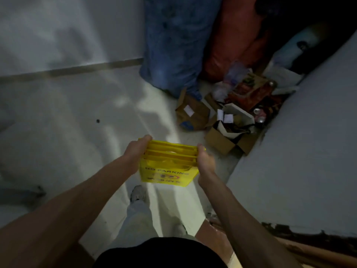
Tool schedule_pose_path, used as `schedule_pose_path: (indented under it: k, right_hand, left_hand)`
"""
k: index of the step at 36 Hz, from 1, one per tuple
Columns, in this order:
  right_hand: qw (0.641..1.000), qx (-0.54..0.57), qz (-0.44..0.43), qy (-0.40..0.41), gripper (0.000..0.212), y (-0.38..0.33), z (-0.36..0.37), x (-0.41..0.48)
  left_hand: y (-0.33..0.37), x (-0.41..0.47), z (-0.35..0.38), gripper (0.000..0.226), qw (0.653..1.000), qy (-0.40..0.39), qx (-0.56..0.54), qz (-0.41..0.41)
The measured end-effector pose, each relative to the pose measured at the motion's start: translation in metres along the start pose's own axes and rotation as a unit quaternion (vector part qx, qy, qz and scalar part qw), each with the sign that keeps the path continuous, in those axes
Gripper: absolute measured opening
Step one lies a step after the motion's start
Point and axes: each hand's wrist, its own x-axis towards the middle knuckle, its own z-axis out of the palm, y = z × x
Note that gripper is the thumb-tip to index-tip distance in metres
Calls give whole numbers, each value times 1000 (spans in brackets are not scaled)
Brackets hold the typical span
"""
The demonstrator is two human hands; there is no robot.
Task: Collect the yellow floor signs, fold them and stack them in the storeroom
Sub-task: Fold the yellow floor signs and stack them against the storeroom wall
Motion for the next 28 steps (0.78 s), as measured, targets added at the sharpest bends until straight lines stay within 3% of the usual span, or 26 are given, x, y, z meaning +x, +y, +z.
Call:
schedule_pose_path:
  k: [4, 7, 12, 18, 22, 25, 28]
  right_hand:
    - [997, 30, 26, 59, 55, -19, 1, 3]
    - [990, 80, 40, 106, 49, -33, 5, 3]
    - [967, 157, 64, 189, 72, -31, 2, 18]
    - [938, 215, 109, 248, 58, -39, -16, 27]
    - [913, 246, 116, 303, 62, -34, -31, 46]
    - [894, 282, 116, 329, 61, -30, -44, 63]
    - [876, 315, 121, 345, 65, -23, -51, 75]
  left_hand:
    - [28, 35, 13, 26, 995, -48, 80, 28]
    - [52, 57, 25, 41, 987, -75, 137, 44]
    - [88, 75, 59, 25, 962, -182, 201, 46]
    - [113, 98, 113, 66, 928, -245, 277, 53]
    - [126, 97, 158, 51, 903, -289, 315, 39]
    - [124, 107, 195, 81, 883, -300, 360, 39]
    - [118, 115, 226, 74, 857, -308, 410, 56]
